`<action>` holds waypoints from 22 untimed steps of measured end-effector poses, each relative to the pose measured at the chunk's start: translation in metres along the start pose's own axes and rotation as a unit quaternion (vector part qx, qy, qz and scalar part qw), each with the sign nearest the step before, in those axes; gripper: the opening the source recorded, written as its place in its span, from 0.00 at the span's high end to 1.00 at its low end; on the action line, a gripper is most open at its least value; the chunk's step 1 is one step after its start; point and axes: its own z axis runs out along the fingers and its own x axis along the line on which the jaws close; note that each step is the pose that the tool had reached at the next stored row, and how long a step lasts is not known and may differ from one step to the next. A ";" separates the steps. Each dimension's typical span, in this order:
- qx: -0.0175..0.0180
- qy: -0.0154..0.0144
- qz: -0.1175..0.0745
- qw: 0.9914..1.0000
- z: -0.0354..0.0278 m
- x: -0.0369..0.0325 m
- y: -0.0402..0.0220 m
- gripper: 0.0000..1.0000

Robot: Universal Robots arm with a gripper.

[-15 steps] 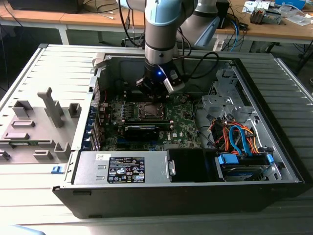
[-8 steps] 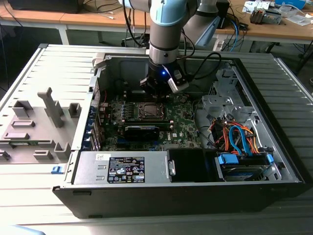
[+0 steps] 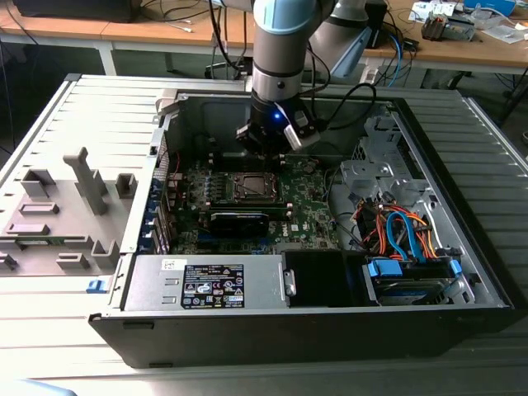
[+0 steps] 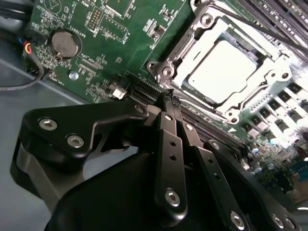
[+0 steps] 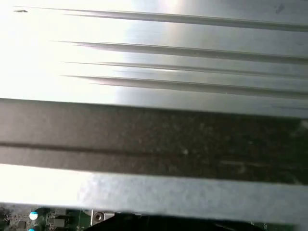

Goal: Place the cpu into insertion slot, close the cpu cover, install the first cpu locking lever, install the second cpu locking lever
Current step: 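Install the first cpu locking lever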

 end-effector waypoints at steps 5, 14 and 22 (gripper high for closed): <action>0.000 0.000 0.000 1.000 -0.0016 0.0015 -0.0203 0.89; 0.011 0.001 0.002 1.000 -0.0034 0.0033 -0.0449 0.89; 0.018 0.000 0.026 0.999 -0.0193 0.0031 -0.0436 0.89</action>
